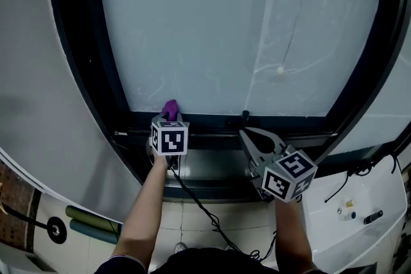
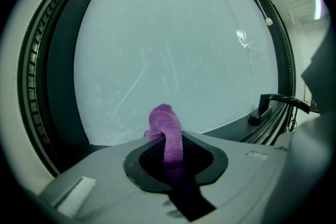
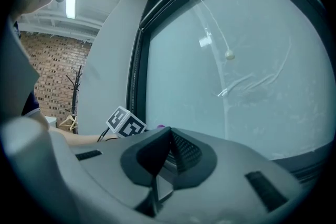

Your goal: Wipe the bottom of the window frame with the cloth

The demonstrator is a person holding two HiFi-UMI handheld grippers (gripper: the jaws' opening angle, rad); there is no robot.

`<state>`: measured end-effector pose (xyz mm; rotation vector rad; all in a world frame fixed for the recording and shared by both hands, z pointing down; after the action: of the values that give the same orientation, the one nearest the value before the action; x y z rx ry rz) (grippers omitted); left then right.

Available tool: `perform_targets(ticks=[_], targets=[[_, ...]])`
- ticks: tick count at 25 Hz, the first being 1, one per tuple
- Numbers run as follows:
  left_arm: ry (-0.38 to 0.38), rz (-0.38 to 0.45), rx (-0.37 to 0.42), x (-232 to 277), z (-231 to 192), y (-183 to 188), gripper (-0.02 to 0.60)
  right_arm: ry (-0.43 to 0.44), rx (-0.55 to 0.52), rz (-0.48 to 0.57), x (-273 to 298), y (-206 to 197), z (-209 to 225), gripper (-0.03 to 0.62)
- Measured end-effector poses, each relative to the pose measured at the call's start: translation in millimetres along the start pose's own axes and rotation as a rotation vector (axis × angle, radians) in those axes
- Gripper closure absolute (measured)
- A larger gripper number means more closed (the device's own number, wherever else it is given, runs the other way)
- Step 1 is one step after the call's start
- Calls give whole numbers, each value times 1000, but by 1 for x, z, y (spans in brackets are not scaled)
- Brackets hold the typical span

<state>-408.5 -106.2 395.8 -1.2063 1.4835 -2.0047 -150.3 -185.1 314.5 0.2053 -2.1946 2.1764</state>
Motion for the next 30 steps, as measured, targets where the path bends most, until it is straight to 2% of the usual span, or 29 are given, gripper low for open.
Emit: perform_targets(ticks=[23,30], targets=[[-196,-6,52,9,113,17,512,-128,17,-9,-72,-9,33,593],[-260,4,36,12,137,20,512,-173,29,-13,-94,-15,41,593]])
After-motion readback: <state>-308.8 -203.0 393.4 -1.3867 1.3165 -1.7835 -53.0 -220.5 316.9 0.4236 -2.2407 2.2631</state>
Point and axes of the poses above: the fingertips, and each gripper's own axes: x forward along the fingers, z to its right, y out of its top, the point moved 7 cm from there along -x, backward along the fingers, and after that the axes turned 3 degrees about -z, right-handed, at the moved point
